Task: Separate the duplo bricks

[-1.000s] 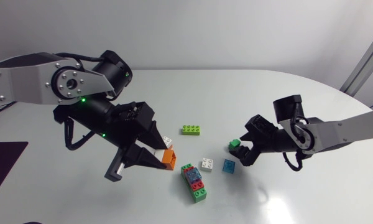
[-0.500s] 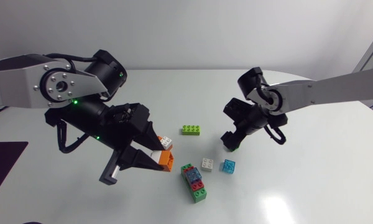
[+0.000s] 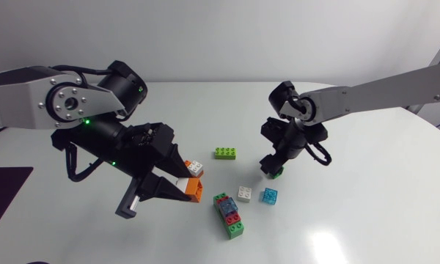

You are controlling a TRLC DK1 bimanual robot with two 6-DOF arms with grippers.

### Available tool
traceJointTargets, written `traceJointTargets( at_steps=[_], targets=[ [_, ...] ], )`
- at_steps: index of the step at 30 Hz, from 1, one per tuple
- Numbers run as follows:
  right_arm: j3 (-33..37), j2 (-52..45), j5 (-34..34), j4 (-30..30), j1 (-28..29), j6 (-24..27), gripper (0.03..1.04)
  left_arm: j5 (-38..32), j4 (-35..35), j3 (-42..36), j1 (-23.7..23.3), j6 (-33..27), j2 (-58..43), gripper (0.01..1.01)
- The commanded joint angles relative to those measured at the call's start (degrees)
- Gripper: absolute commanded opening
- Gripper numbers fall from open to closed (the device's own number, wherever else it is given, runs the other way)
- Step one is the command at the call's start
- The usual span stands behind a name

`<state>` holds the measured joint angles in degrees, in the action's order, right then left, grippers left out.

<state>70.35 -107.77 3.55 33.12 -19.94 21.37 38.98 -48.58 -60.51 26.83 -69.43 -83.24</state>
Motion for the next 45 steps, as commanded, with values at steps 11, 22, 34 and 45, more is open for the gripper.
traceJointTargets(
  at_steps=[11,22,34,45],
  targets=[
    [3.7,-4.6,1.7,5.3,-0.4,-2.3,0.60,0.2,0.6,1.6,-0.7,-1.8,0.7,0.203],
    [3.4,-5.8,1.5,5.4,-0.4,-2.3,0.36,0.2,1.3,1.9,-0.2,-1.7,0.1,0.203],
    [-13.6,7.2,-16.2,-20.5,9.1,6.1,0.36,0.1,2.7,2.2,0.2,-1.1,-0.9,0.203],
    [-23.1,3.6,-29.7,-42.5,14.0,6.5,0.36,-0.9,3.1,2.2,0.9,-0.1,-1.5,0.203]
  ],
)
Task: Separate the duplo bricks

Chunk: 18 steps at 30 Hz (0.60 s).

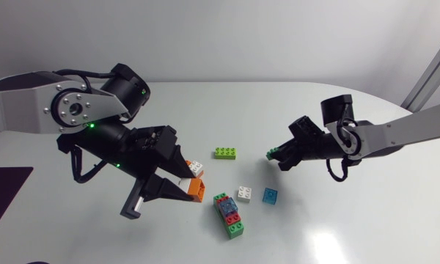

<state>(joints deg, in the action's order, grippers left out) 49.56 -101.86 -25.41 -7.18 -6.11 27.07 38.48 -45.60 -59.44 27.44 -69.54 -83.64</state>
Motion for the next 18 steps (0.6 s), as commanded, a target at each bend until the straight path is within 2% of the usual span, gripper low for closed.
traceJointTargets(
  at_steps=[1,7,13,18],
  targets=[
    [-2.8,-2.9,-1.3,-3.7,-0.1,0.6,0.36,-0.5,0.2,1.2,0.4,0.1,-1.1,0.203],
    [-3.8,-6.2,-1.7,-9.1,-1.4,1.2,0.36,-0.9,0.8,1.3,1.1,1.2,-1.3,0.203],
    [-6.4,-5.5,-2.5,-12.9,-0.7,1.5,0.36,-1.6,1.5,1.5,1.7,1.9,-1.8,0.203],
    [-10.1,-4.9,-3.7,-13.7,0.7,5.2,0.40,-2.0,2.3,1.2,2.5,2.7,-2.6,0.203]
  ],
)
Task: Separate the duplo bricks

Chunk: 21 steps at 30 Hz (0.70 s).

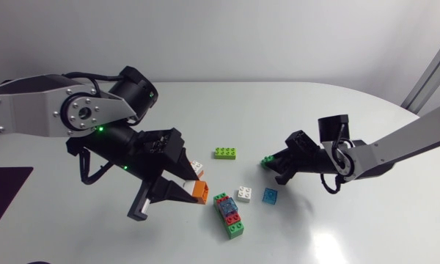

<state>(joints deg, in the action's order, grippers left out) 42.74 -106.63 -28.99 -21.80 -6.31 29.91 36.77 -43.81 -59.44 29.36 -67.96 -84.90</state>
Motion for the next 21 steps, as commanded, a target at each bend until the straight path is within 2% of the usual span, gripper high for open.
traceJointTargets(
  at_steps=[1,3,5,6,14,21],
  targets=[
    [-4.2,0.6,-0.1,0.6,1.1,2.9,0.46,-0.3,0.6,1.1,0.8,1.3,-1.6,0.203],
    [-5.8,2.3,-0.3,0.4,1.7,3.7,0.64,-0.7,0.9,0.7,1.3,1.7,-2.0,0.203],
    [-6.6,3.2,-0.5,1.0,2.6,4.7,0.92,-0.8,1.4,0.3,2.0,2.2,-2.4,0.203],
    [-6.8,3.6,-0.6,1.1,3.1,4.9,0.98,-0.8,1.4,0.0,2.3,2.6,-2.5,0.203],
    [-7.1,10.4,-1.5,4.7,3.3,5.3,0.99,-2.2,1.5,-1.3,4.0,4.0,-3.0,0.203],
    [-3.8,28.5,-6.0,22.6,3.8,6.3,0.99,-3.6,2.1,-1.8,4.9,4.1,-3.2,0.203]
  ],
)
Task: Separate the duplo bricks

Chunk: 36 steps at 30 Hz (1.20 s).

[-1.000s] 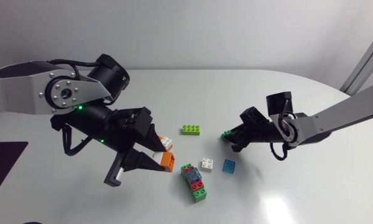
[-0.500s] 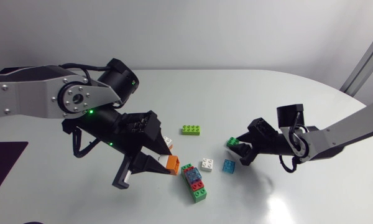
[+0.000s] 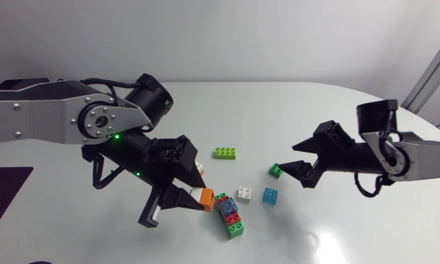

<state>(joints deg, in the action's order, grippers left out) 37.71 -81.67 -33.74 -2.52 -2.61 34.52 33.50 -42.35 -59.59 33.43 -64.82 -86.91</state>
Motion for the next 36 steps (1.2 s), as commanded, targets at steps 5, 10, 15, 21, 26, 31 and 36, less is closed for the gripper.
traceJointTargets(
  at_steps=[5,10,15,21,26,31,36],
  targets=[
    [1.4,10.0,-3.7,12.5,-4.2,3.0,0.99,-0.8,0.4,-5.5,3.0,1.6,-4.1,0.203],
    [0.3,15.9,-5.0,17.9,-10.0,3.1,0.99,-1.5,-1.0,-11.1,5.4,2.9,-7.6,0.203],
    [0.2,18.3,-5.0,20.3,-13.0,2.8,0.99,-1.5,-1.4,-14.5,6.4,4.3,-10.5,0.205],
    [-0.4,18.1,-4.3,20.5,-16.6,2.5,0.99,-0.9,-1.4,-17.5,6.4,6.0,-12.3,0.205],
    [-0.5,17.7,-3.5,20.1,-19.6,1.8,0.96,0.5,-1.7,-18.2,6.5,6.7,-12.5,0.205],
    [-0.8,16.7,-2.5,18.8,-21.6,1.0,0.95,1.4,-2.4,-18.6,6.6,6.9,-12.4,0.205],
    [-1.2,15.8,-1.8,17.0,-22.8,-0.4,0.93,1.6,-2.9,-18.9,6.9,7.0,-12.4,0.205]
  ],
)
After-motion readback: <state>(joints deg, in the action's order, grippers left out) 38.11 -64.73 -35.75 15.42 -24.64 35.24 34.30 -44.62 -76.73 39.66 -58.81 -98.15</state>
